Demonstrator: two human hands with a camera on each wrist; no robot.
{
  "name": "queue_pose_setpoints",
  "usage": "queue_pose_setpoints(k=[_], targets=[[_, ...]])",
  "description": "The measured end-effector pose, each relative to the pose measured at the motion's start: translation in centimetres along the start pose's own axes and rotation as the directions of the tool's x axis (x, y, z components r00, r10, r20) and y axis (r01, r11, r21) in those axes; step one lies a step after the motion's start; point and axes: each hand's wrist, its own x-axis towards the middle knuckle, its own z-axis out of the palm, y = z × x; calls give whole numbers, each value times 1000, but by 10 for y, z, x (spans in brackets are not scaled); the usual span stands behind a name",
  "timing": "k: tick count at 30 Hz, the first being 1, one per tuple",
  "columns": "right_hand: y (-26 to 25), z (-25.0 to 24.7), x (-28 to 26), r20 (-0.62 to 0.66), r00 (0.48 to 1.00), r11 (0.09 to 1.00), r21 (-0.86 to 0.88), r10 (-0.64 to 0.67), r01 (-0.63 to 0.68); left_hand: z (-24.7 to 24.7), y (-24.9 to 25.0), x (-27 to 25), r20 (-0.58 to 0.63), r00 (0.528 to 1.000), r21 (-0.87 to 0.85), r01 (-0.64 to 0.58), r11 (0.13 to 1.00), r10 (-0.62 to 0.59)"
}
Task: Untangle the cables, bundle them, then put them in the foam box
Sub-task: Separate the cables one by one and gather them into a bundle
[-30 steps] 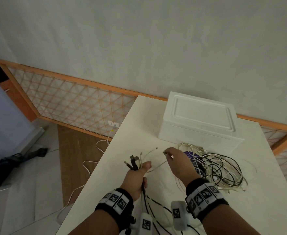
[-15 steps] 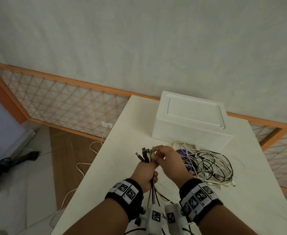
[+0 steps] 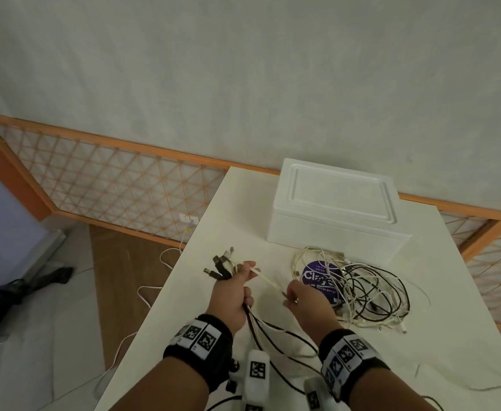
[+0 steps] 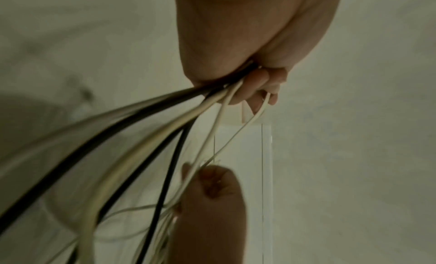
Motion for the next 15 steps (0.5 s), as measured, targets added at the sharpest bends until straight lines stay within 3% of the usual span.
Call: queue_pose_setpoints(k=[5, 8, 12, 15], targets=[[41, -5, -1, 17, 983, 970, -166, 184, -179, -23, 30, 7, -186, 959, -80, -231, 970, 213], [45, -11, 1, 42, 982, 971, -159, 186, -177, -42, 39, 15, -248, 943, -101, -254, 962, 223], [15, -12, 8, 20, 1000, 997, -79, -1, 3, -37, 25, 10, -198, 964, -117, -204, 972, 178], [-20, -12, 2, -18, 979, 978, 43, -202, 203, -28, 19, 6, -119, 986, -258, -142, 956, 115]])
